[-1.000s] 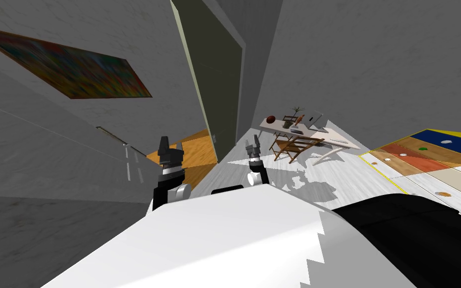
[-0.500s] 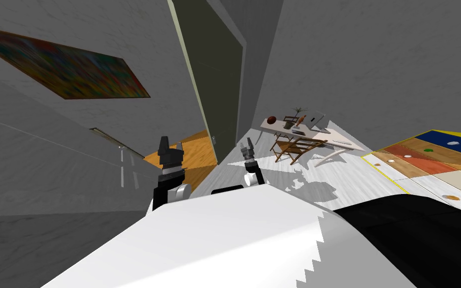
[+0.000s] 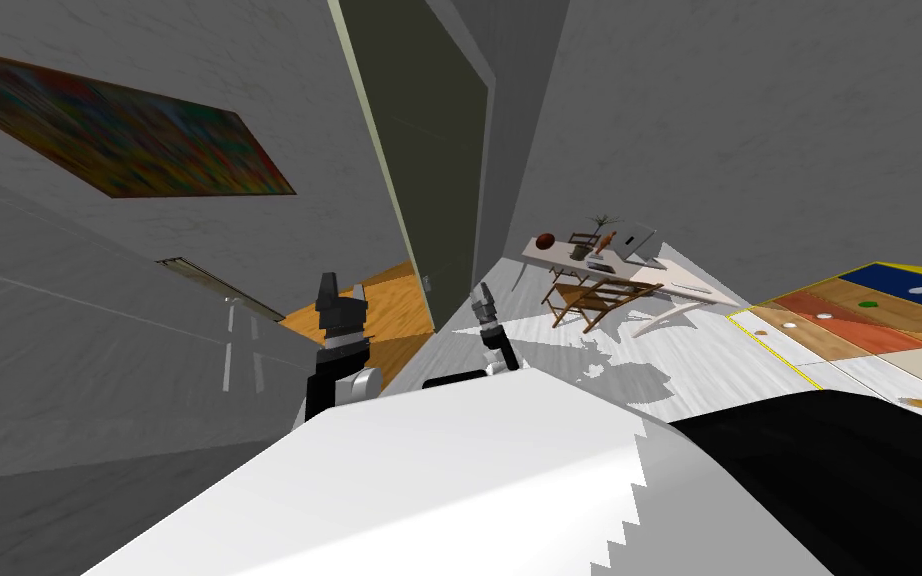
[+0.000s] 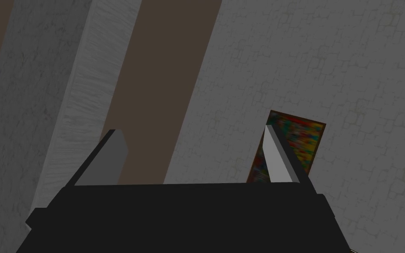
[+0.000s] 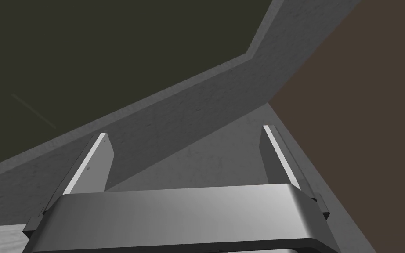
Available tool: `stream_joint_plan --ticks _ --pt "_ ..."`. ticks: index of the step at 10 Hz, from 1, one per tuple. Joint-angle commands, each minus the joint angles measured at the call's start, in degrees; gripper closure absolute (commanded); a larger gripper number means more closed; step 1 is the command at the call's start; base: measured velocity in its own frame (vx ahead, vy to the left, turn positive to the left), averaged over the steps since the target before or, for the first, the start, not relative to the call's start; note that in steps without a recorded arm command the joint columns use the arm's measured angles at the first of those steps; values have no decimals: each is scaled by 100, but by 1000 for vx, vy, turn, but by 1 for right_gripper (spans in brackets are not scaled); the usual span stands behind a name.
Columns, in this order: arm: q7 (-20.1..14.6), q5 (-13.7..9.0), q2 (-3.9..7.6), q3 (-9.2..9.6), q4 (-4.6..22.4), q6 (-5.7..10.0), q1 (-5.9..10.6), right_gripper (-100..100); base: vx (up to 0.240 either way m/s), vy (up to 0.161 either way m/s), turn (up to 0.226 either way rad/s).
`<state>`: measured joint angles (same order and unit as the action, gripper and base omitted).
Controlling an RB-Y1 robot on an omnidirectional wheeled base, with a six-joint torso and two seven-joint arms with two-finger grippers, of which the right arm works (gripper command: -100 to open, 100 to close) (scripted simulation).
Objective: Push the door open
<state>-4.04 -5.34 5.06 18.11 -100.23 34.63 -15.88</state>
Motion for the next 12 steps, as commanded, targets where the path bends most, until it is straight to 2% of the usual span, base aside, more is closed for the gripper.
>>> stream_joint_plan --ticks 1,5,6,8,9,12 --pt "-16 5 39 132 176 -4 81 -100 93 -28 -3" --pt "-39 33 91 477 755 100 309 -100 100 -7 -3" --pt "-39 33 91 477 755 100 309 -100 71 5 -2" --pt "-50 47 112 650 1041 153 422 -100 68 -1 -4" --pt "-50 47 112 650 1045 153 422 -100 56 -9 2" --pt "-67 69 145 909 1479 231 593 -100 81 -8 -4"
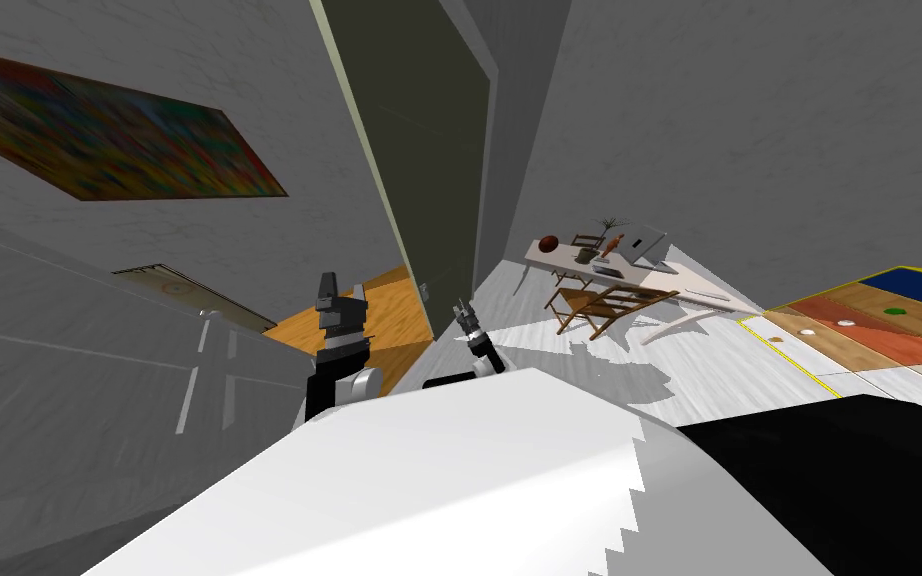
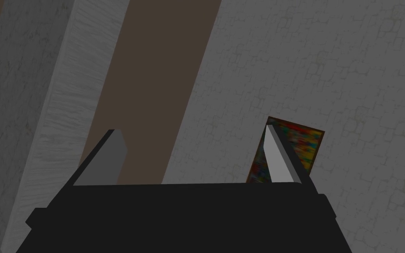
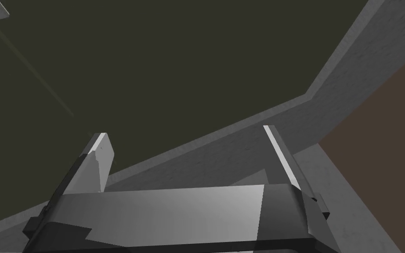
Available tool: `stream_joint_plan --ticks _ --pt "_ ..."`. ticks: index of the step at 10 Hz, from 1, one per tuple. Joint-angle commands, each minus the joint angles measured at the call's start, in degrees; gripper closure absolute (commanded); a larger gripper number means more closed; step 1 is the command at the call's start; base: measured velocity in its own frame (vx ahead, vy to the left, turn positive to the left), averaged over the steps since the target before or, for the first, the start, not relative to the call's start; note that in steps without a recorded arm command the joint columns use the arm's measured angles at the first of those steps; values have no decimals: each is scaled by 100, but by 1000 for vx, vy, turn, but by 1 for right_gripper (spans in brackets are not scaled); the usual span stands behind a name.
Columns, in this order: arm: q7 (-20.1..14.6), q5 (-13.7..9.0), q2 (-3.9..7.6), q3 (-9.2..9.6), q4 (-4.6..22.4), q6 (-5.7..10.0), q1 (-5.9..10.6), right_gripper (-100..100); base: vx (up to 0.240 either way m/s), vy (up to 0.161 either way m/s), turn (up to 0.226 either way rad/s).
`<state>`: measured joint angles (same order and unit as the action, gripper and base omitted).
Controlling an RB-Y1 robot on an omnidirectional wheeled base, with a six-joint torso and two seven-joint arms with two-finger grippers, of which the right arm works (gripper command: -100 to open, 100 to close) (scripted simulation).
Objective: Push the door open
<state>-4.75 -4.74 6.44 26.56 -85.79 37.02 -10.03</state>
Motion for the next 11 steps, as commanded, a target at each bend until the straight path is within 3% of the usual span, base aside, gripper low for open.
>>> stream_joint_plan --ticks 1,11 --pt "-1 16 16 148 176 18 64 -100 103 -2 -1" --pt "-54 83 93 956 1533 263 597 -100 100 -8 -3"
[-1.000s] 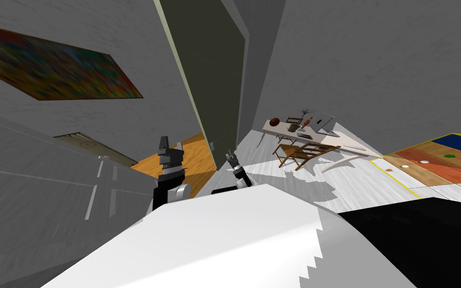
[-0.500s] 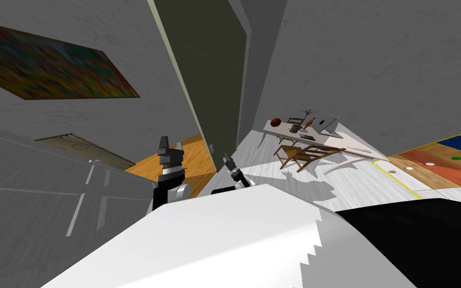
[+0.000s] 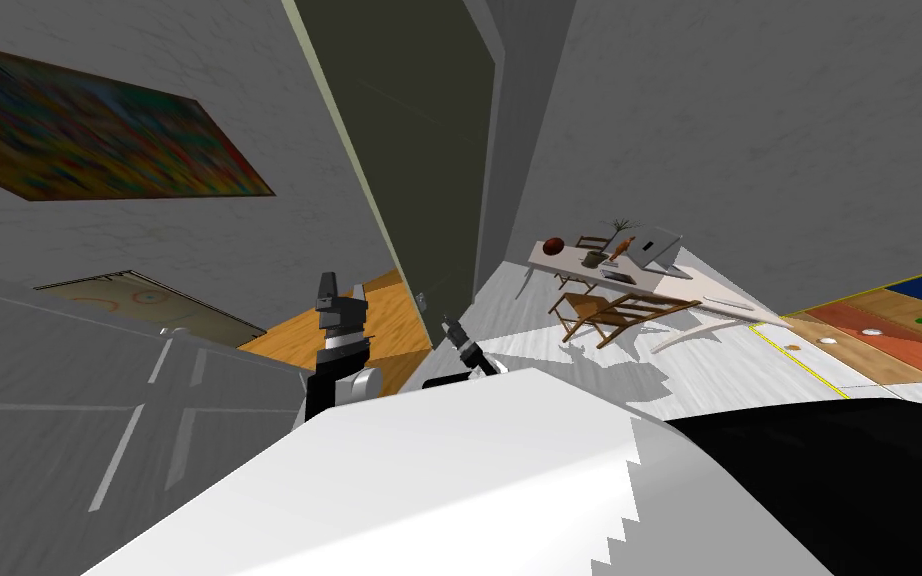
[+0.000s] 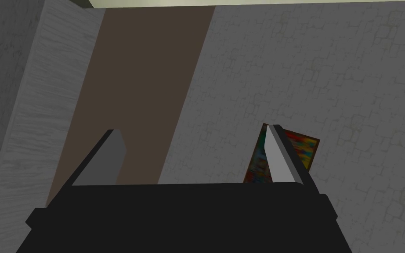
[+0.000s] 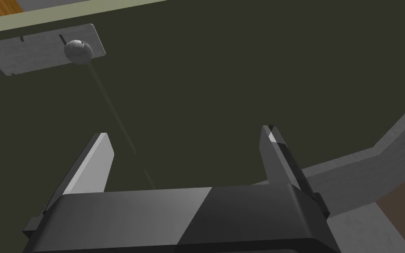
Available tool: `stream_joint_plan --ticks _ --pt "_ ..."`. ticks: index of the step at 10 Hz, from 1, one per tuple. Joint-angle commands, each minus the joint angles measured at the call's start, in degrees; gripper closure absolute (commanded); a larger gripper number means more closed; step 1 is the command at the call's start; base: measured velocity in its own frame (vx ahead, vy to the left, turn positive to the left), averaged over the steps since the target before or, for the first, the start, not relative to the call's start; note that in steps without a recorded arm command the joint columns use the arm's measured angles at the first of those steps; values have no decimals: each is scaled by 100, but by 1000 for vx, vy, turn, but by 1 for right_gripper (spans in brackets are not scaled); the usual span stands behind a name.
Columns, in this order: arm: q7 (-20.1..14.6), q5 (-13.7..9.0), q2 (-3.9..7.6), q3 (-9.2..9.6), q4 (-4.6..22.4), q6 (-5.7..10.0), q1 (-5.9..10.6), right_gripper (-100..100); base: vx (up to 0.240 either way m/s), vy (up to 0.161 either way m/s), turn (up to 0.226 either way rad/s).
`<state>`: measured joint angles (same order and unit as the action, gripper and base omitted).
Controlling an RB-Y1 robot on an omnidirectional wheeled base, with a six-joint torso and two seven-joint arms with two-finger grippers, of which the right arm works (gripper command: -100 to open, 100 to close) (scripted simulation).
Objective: Push the door open
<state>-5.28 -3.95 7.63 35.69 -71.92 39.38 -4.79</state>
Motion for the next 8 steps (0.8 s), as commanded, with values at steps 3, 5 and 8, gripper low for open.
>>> stream_joint_plan --ticks 3,5,8 --pt "-19 27 -5 329 625 113 261 -100 109 -2 -4" --pt "-32 43 8 524 952 172 390 -100 151 -18 -3" --pt "-51 66 25 811 1434 260 579 -100 186 -2 -3"
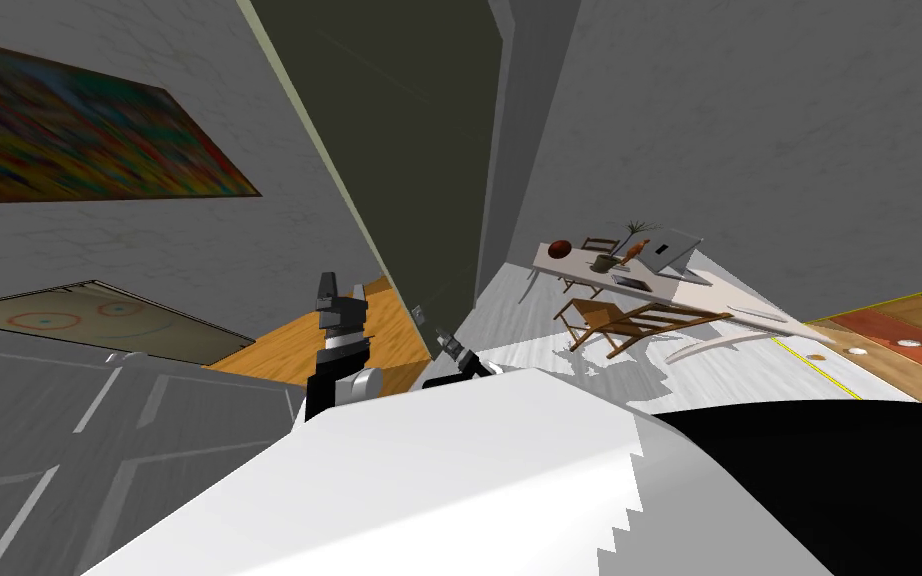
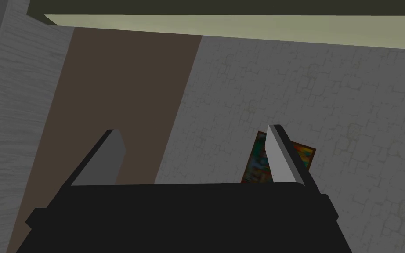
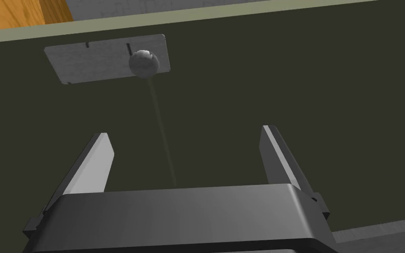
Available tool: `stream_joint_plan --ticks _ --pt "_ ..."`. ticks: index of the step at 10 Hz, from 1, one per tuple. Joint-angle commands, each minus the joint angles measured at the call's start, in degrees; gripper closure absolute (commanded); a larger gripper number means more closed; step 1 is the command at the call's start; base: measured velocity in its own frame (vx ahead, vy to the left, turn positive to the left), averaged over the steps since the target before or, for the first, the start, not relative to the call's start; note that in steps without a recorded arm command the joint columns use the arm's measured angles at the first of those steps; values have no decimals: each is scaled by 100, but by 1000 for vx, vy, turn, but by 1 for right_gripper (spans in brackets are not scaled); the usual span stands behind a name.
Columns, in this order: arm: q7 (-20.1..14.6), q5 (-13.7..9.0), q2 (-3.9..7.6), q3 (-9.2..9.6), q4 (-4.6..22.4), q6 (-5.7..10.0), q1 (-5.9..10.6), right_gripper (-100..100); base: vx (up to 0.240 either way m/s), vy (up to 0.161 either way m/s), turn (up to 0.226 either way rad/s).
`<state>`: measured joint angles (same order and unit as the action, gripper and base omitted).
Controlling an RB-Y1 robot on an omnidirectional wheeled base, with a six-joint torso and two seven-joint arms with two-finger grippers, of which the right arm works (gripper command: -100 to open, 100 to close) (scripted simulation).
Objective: Push the door open
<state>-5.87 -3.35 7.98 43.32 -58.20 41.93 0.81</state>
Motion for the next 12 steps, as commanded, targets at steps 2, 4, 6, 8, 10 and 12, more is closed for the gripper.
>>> stream_joint_plan --ticks 2,4,6,8,10,12 --pt "-4 22 0 239 384 63 146 -100 157 3 -5" --pt "-11 31 4 341 555 94 213 -100 137 -14 -1" --pt "-16 38 8 426 699 120 269 -100 90 -1 -1" --pt "-21 40 9 454 752 133 289 -100 88 -11 -2" --pt "-1 44 -31 424 817 154 295 -100 104 77 33" --pt "19 47 -75 384 874 170 299 -100 133 153 31"
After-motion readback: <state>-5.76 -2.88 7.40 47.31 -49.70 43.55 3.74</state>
